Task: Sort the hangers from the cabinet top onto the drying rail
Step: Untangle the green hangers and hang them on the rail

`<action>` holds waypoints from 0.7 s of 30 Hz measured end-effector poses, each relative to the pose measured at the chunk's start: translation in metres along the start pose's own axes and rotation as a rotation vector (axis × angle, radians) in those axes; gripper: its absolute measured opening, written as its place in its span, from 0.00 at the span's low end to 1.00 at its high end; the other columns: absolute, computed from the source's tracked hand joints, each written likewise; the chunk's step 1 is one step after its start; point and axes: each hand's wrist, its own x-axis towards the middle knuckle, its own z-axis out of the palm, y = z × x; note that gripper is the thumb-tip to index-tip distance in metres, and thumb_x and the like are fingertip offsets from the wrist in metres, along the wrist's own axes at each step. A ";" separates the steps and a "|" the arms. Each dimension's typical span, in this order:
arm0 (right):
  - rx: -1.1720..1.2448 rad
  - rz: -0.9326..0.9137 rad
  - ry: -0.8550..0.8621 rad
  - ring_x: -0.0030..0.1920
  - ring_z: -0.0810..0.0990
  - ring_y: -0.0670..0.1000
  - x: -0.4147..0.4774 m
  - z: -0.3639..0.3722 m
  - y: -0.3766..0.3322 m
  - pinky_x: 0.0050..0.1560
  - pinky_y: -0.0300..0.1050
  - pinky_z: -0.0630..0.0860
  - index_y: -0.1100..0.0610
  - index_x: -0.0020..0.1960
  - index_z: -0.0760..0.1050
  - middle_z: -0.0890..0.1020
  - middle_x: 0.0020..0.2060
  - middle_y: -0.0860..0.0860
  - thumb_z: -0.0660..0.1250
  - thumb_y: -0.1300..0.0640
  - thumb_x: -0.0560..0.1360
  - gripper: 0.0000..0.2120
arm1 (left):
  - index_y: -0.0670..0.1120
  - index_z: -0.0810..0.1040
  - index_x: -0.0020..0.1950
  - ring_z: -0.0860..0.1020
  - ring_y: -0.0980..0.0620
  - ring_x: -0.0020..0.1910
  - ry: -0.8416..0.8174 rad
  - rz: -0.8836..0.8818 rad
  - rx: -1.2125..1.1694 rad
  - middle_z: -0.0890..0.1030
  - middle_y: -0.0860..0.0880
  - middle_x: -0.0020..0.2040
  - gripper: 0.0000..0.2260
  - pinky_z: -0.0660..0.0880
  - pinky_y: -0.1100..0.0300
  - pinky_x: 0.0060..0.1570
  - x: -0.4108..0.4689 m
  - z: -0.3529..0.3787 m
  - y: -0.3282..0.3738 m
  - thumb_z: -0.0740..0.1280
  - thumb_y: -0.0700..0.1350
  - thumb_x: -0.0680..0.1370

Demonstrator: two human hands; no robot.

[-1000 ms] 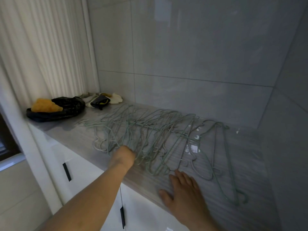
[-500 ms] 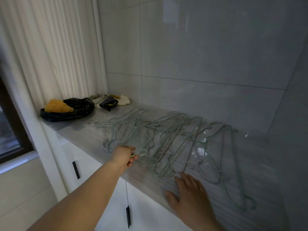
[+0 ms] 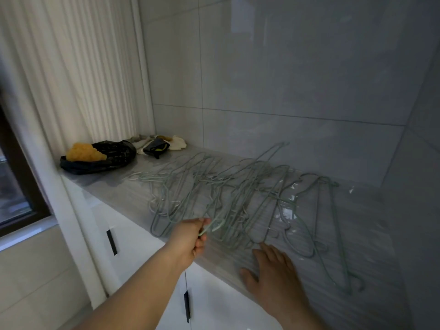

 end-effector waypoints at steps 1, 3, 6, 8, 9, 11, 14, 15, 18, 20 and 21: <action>0.012 0.007 0.001 0.47 0.84 0.50 0.000 -0.001 0.000 0.47 0.46 0.80 0.58 0.43 0.83 0.85 0.46 0.53 0.78 0.39 0.51 0.29 | 0.43 0.73 0.40 0.59 0.61 0.11 -0.010 -0.004 -0.034 0.64 0.53 0.14 0.14 0.54 0.74 0.13 -0.002 -0.002 0.004 0.51 0.37 0.80; -0.016 -0.005 0.032 0.40 0.85 0.50 -0.001 -0.002 -0.001 0.38 0.44 0.81 0.58 0.37 0.83 0.86 0.39 0.52 0.79 0.39 0.46 0.28 | 0.43 0.72 0.39 0.58 0.61 0.11 -0.005 0.000 -0.028 0.62 0.52 0.13 0.15 0.52 0.75 0.13 -0.008 -0.009 0.012 0.50 0.36 0.80; -0.016 -0.010 0.054 0.37 0.85 0.49 -0.002 -0.003 -0.003 0.34 0.44 0.81 0.58 0.33 0.82 0.86 0.36 0.52 0.80 0.40 0.42 0.28 | 0.43 0.72 0.37 0.57 0.61 0.10 0.041 0.013 0.107 0.61 0.53 0.12 0.14 0.52 0.76 0.14 -0.016 -0.022 0.022 0.52 0.37 0.79; 0.047 0.001 0.026 0.52 0.82 0.52 -0.001 -0.001 -0.001 0.52 0.47 0.78 0.59 0.47 0.82 0.84 0.50 0.56 0.77 0.39 0.54 0.29 | 0.42 0.72 0.36 0.56 0.60 0.10 0.064 0.017 0.172 0.61 0.54 0.12 0.14 0.52 0.76 0.14 -0.019 -0.027 0.034 0.54 0.38 0.79; 0.098 -0.006 -0.012 0.64 0.74 0.52 -0.002 0.000 0.000 0.64 0.47 0.69 0.59 0.58 0.77 0.77 0.62 0.57 0.71 0.40 0.64 0.30 | 0.41 0.73 0.36 0.56 0.60 0.10 0.059 0.013 0.179 0.61 0.53 0.12 0.14 0.52 0.76 0.14 -0.020 -0.028 0.042 0.54 0.38 0.79; 0.148 -0.049 -0.008 0.73 0.57 0.46 -0.001 0.007 0.004 0.72 0.43 0.51 0.54 0.70 0.63 0.62 0.73 0.51 0.57 0.40 0.74 0.29 | 0.41 0.70 0.34 0.57 0.60 0.10 0.032 -0.005 0.121 0.61 0.53 0.12 0.15 0.53 0.76 0.13 -0.022 -0.028 0.059 0.53 0.38 0.80; 0.151 -0.072 0.018 0.74 0.54 0.45 0.000 0.013 0.006 0.73 0.41 0.48 0.52 0.71 0.60 0.59 0.74 0.49 0.53 0.40 0.75 0.28 | 0.40 0.70 0.34 0.61 0.60 0.11 -0.022 -0.010 0.046 0.64 0.51 0.13 0.15 0.59 0.75 0.13 -0.025 -0.024 0.084 0.53 0.39 0.79; 0.137 -0.055 0.033 0.73 0.56 0.46 0.001 0.012 0.006 0.73 0.42 0.50 0.53 0.71 0.61 0.61 0.73 0.50 0.55 0.40 0.75 0.28 | 0.38 0.72 0.37 0.62 0.61 0.11 -0.046 -0.010 0.039 0.65 0.51 0.13 0.14 0.62 0.74 0.13 -0.027 -0.021 0.093 0.54 0.40 0.79; 0.092 -0.012 0.047 0.59 0.78 0.54 0.000 0.005 0.002 0.60 0.51 0.73 0.60 0.54 0.79 0.80 0.57 0.58 0.74 0.42 0.62 0.29 | 0.35 0.72 0.40 0.65 0.62 0.12 -0.093 0.009 -0.024 0.68 0.52 0.14 0.13 0.68 0.71 0.15 -0.030 -0.011 0.118 0.54 0.40 0.79; 0.036 -0.043 0.109 0.39 0.85 0.51 -0.001 0.002 0.000 0.37 0.47 0.81 0.60 0.36 0.83 0.86 0.37 0.54 0.80 0.42 0.44 0.28 | 0.37 0.70 0.39 0.67 0.61 0.12 -0.104 0.034 -0.092 0.71 0.51 0.15 0.13 0.69 0.70 0.15 -0.032 -0.004 0.130 0.53 0.41 0.80; 0.029 -0.046 0.132 0.35 0.85 0.50 -0.001 0.001 -0.001 0.33 0.46 0.81 0.59 0.33 0.82 0.85 0.34 0.53 0.81 0.42 0.41 0.28 | 0.38 0.69 0.39 0.68 0.61 0.12 -0.110 0.045 -0.119 0.73 0.51 0.16 0.13 0.70 0.69 0.15 -0.034 0.000 0.134 0.53 0.41 0.80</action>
